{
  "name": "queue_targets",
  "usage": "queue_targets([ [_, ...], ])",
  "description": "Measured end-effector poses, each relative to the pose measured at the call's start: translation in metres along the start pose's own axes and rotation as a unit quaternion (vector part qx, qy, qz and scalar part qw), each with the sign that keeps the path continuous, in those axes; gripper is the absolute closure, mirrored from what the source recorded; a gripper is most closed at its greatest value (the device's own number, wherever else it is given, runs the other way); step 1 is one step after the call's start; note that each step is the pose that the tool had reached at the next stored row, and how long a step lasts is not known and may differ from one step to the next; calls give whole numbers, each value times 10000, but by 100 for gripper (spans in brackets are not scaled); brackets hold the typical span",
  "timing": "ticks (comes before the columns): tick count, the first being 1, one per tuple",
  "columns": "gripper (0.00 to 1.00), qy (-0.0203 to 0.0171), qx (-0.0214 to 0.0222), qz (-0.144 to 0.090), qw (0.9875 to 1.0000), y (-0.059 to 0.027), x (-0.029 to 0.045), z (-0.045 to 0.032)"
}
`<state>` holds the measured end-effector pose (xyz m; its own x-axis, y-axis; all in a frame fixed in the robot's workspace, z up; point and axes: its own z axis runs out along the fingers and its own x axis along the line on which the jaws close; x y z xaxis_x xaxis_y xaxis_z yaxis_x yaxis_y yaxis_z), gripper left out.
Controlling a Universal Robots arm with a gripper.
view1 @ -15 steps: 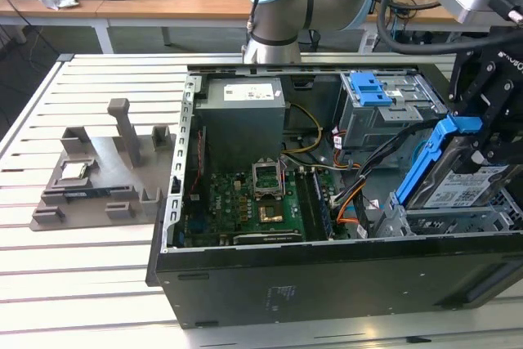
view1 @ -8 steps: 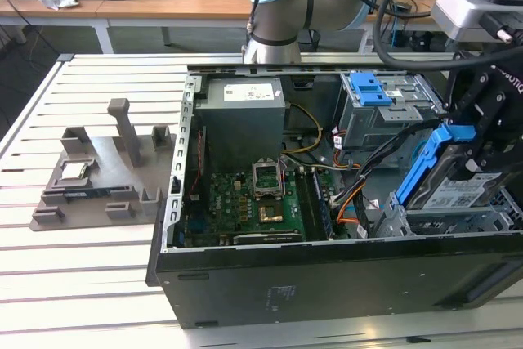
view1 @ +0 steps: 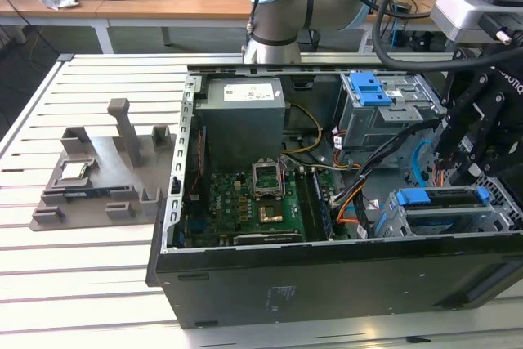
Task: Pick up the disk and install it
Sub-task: 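Insert the disk into the insertion slot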
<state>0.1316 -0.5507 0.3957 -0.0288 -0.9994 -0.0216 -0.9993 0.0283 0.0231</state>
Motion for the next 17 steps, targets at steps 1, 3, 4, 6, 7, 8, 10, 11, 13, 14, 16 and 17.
queue_targets([
  [1,50,-1,0,0,10000,0,0,1],
  [3,50,0,0,0,10000,0,0,0],
  [4,51,0,-1,0,10000,0,0,1],
  [6,64,0,0,0,10000,0,0,1],
  [7,70,0,0,0,10000,0,0,1],
  [8,70,0,0,0,10000,0,0,1],
  [10,82,0,0,0,10000,0,0,1],
  [11,88,0,0,0,10000,0,0,1],
  [13,89,0,0,0,10000,0,0,2],
  [14,89,0,0,0,10000,0,0,2],
  [16,89,0,0,0,10000,0,0,2],
  [17,89,0,0,0,10000,0,0,2],
])
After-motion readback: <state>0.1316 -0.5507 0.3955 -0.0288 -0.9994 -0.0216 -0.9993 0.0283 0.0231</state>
